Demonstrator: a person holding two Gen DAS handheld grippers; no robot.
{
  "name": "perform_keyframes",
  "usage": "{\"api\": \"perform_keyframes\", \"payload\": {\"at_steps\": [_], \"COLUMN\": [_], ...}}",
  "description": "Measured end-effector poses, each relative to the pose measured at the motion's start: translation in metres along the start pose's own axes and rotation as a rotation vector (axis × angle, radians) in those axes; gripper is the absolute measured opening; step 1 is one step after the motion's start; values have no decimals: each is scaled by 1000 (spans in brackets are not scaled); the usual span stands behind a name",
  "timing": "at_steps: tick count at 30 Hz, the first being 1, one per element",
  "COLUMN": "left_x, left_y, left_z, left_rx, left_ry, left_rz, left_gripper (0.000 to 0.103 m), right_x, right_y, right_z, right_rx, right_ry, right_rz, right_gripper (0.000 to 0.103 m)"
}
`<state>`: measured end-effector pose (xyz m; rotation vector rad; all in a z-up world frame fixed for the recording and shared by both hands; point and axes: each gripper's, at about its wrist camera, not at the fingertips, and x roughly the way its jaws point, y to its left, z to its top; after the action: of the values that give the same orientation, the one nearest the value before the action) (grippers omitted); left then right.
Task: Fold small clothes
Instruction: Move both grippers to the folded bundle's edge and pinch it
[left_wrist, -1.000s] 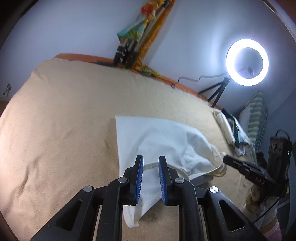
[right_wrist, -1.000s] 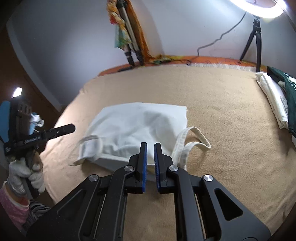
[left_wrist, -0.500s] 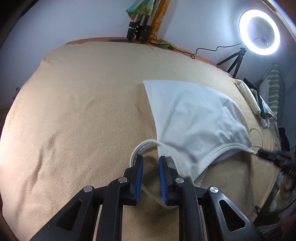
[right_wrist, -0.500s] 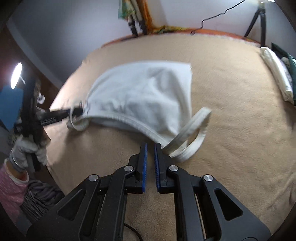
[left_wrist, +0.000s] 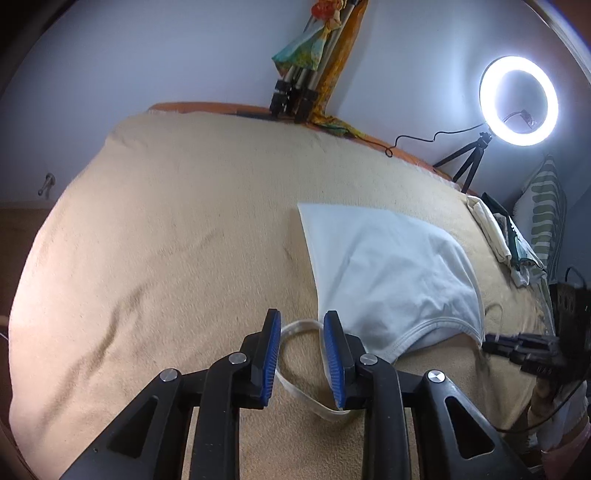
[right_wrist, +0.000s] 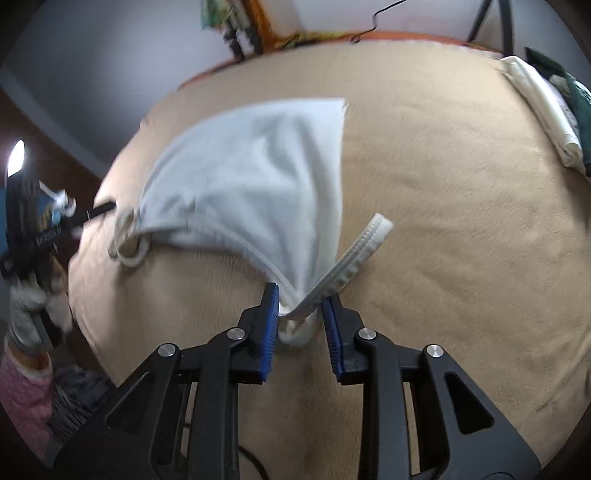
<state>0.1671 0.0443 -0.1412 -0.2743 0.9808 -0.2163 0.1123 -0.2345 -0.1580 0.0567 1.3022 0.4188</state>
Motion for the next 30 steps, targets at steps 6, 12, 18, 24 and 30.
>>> {"api": "perform_keyframes", "payload": {"at_steps": [6, 12, 18, 24, 30], "left_x": [0, 18, 39, 42, 48], "left_y": [11, 23, 35, 38, 42], "left_z": [8, 13, 23, 36, 41], "left_rx": [-66, -193, -299, -312, -329], "left_ry": [-3, 41, 88, 88, 92], "left_rz": [-49, -157, -219, -230, -225], "left_gripper": [39, 50, 50, 50, 50], "right_x": [-18, -40, -26, -41, -75], "right_y": [3, -12, -38, -42, -60], "right_z": [-3, 9, 25, 21, 10], "right_rx": [-54, -16, 125, 57, 67], "right_ry": [-27, -172, -175, -57, -160], "right_rz": [30, 105, 175, 176, 291], "right_gripper": [30, 57, 57, 57, 57]}}
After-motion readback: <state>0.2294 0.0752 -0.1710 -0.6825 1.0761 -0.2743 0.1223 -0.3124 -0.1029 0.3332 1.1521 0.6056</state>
